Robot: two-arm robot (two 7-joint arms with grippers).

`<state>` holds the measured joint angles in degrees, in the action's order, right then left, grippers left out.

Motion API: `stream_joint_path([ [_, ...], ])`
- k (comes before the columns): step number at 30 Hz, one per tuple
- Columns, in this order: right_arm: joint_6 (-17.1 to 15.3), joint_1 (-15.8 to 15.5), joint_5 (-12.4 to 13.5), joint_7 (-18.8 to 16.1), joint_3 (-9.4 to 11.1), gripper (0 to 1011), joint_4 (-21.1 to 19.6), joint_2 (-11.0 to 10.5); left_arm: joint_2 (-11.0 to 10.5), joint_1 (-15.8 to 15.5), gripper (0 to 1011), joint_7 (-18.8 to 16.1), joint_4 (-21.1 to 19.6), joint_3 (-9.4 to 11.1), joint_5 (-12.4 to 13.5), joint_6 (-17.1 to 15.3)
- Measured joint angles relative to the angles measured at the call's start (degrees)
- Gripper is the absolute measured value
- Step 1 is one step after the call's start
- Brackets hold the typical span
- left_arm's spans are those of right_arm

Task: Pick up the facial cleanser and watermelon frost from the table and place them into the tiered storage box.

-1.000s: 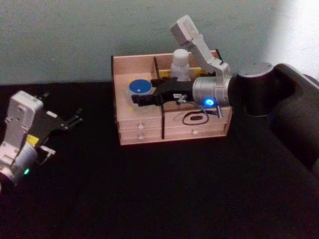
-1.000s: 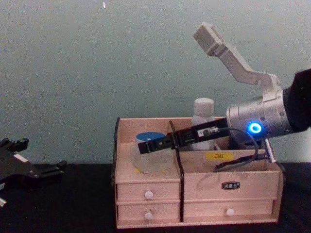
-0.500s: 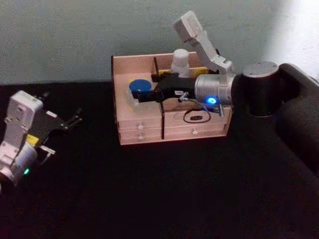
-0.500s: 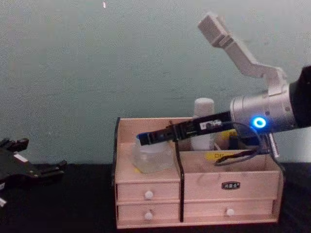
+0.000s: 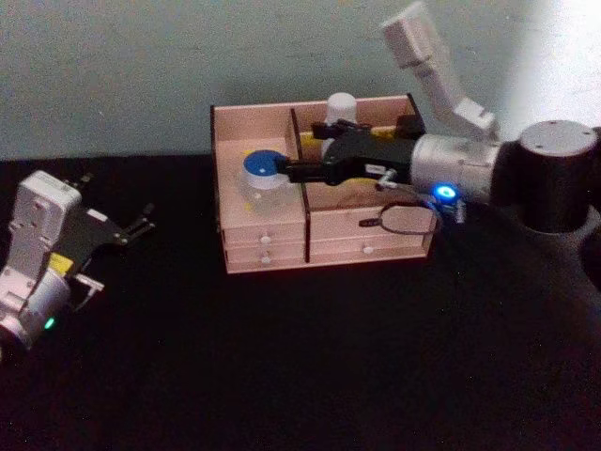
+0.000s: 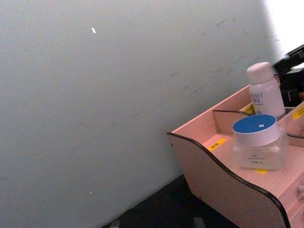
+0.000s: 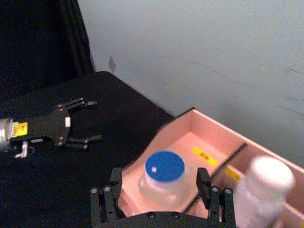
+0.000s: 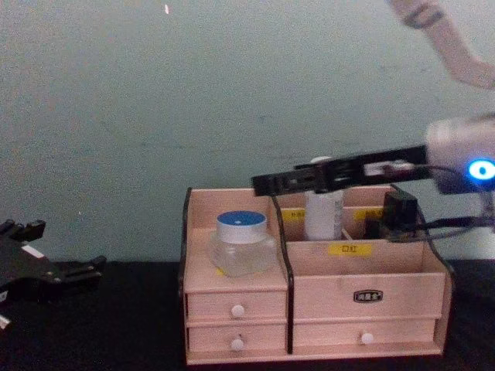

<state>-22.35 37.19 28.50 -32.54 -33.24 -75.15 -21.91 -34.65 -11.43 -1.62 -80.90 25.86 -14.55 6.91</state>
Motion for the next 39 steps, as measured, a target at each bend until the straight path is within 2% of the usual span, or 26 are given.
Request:
stream_joint_path([
  [1,-0.44,-1.45,0.99,0.34,0.84,1000,-2.29,-1.48,0.0,0.0,1001,0.0,0.0,0.0,0.0,0.0],
  [4,-1.24,-3.64,2.45,0.88,2.28,1000,-5.34,-3.65,0.0,0.0,1001,0.0,0.0,0.0,0.0,0.0],
  [5,-1.71,-5.3,3.5,1.37,3.29,1000,-7.44,-5.2,0.0,0.0,1001,0.0,0.0,0.0,0.0,0.0],
  [7,-2.14,-7.19,4.47,2.22,4.58,1000,-9.49,-7.0,0.0,0.0,1001,0.0,0.0,0.0,0.0,0.0],
  [8,-2.38,-8.91,5.18,3.26,5.72,1000,-11.27,-8.44,0.0,0.0,1001,0.0,0.0,0.0,0.0,0.0],
  [10,-2.59,-10.8,5.82,5.07,7.13,1000,-12.95,-9.83,0.0,0.0,1001,0.0,0.0,0.0,0.0,0.0],
  [11,-2.89,-12.45,6.28,7.49,8.52,1000,-14.3,-10.54,0.0,0.0,1001,0.0,0.0,0.0,0.0,0.0],
  [13,-3.07,-13.64,6.46,10.38,9.83,1000,-15.17,-10.95,0.0,0.0,1001,0.0,0.0,0.0,0.0,0.0],
  [14,-3.07,-14.82,6.41,13.57,11.23,1000,-15.88,-11.13,0.0,0.0,1002,0.0,0.0,0.0,0.0,0.0],
  [15,-3.0,-15.34,6.24,15.3,12.03,1000,-16.28,-11.18,0.0,0.0,1001,0.0,0.0,0.0,0.0,0.0],
  [16,-2.93,-16.47,5.97,18.54,13.86,1000,-16.97,-11.13,0.0,0.0,1001,0.0,0.0,0.0,0.0,0.0],
  [17,-2.93,-16.47,5.97,18.54,13.86,1000,-16.97,-11.13,0.0,0.0,1001,0.0,0.0,0.0,0.0,0.0],
  [18,-2.88,-17.52,5.65,21.6,15.78,1000,-17.47,-10.91,0.0,0.0,1001,0.0,0.0,0.0,0.0,0.0],
  [19,-2.81,-18.07,5.29,23.19,16.69,1000,-17.74,-10.8,0.0,0.0,1001,0.0,0.0,0.0,0.0,0.0],
  [20,-2.75,-18.96,4.41,26.2,18.14,1000,-18.43,-10.69,0.0,0.0,1001,0.0,0.0,0.0,0.0,0.0],
  [24,-3.4,-20.63,2.56,32.25,21.18,1000,-19.48,-10.28,0.0,0.0,1001,0.0,0.0,0.0,0.0,0.0],
  [26,-2.1,-21.86,0.89,34.52,21.62,1000,-19.46,-9.82,0.0,0.0,1001,0.0,0.0,0.0,0.0,0.0],
  [28,1.17,-24.52,-2.12,37.66,21.16,1000,-18.46,-8.52,0.0,0.0,1001,0.0,0.0,0.0,0.0,0.0],
  [29,3.17,-26.02,-3.84,39.58,20.55,1000,-17.22,-7.4,0.0,0.0,1001,0.0,0.0,0.0,0.0,0.0],
  [30,3.17,-26.02,-3.84,39.58,20.55,1000,-17.22,-7.4,0.0,0.0,1001,0.0,0.0,0.0,0.0,0.0],
  [32,6.3,-27.51,-7.43,42.81,19.06,1000,-14.11,-5.4,0.0,0.0,1001,0.0,0.0,0.0,0.0,0.0],
  [37,8.94,-27.96,-10.87,45.46,17.67,1000,-9.78,-3.24,0.0,0.0,1002,0.0,0.0,0.0,0.0,0.0],
  [39,9.54,-27.83,-11.44,45.9,17.67,1000,-8.32,-2.4,0.0,0.0,1001,0.0,0.0,0.0,0.0,0.0],
])
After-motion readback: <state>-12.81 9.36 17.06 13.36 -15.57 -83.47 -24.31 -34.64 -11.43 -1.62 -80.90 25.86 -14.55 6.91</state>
